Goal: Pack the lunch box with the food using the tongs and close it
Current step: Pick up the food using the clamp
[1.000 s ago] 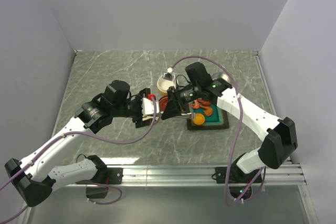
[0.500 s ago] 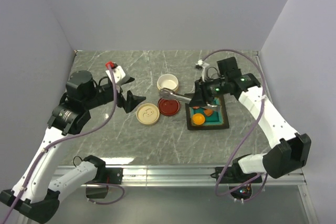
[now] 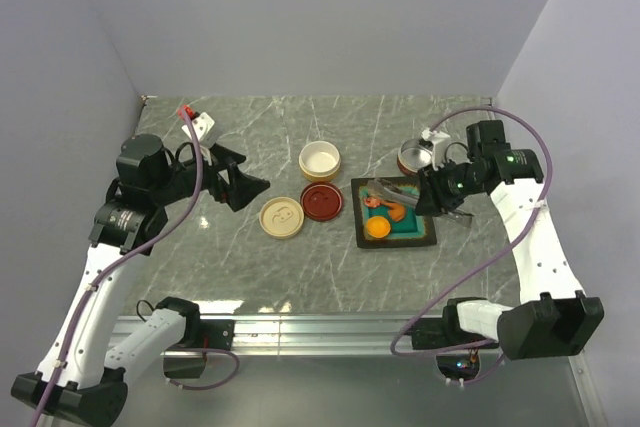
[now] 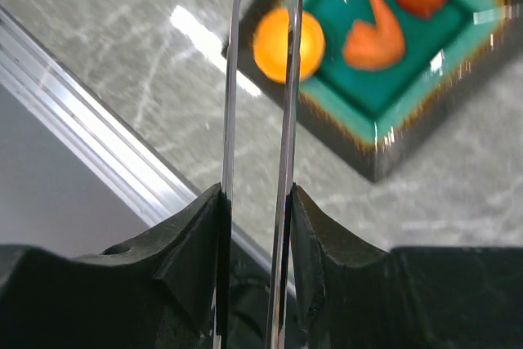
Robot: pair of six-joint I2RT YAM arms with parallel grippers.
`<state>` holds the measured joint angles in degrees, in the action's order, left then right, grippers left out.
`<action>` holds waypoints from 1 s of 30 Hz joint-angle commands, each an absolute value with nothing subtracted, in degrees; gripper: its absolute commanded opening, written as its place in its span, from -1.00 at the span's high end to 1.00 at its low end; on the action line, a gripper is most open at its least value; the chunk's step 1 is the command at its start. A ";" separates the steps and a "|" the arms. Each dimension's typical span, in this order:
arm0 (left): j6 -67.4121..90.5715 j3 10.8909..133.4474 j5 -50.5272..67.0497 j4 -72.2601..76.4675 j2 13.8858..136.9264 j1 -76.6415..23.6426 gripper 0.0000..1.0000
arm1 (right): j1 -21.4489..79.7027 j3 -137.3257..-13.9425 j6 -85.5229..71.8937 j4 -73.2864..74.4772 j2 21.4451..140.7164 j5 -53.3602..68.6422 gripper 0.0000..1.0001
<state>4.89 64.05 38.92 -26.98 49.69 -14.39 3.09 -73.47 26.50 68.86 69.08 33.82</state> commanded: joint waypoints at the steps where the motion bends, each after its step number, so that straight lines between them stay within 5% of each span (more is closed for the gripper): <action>1: 7.82 62.76 41.84 -24.17 48.16 -13.62 -0.99 | 0.26 -73.04 31.81 74.87 69.43 33.04 0.13; 11: 8.26 62.14 43.15 -23.99 47.72 -13.36 -0.99 | -8.61 -70.23 36.21 80.95 75.93 35.94 0.13; 30: 8.17 61.70 44.38 -23.55 47.20 -13.36 -0.98 | -9.23 -68.29 34.36 79.10 80.15 35.86 0.11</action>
<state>7.38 61.93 42.83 -25.91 47.77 -13.67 -8.88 -68.07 34.57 76.62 80.12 35.35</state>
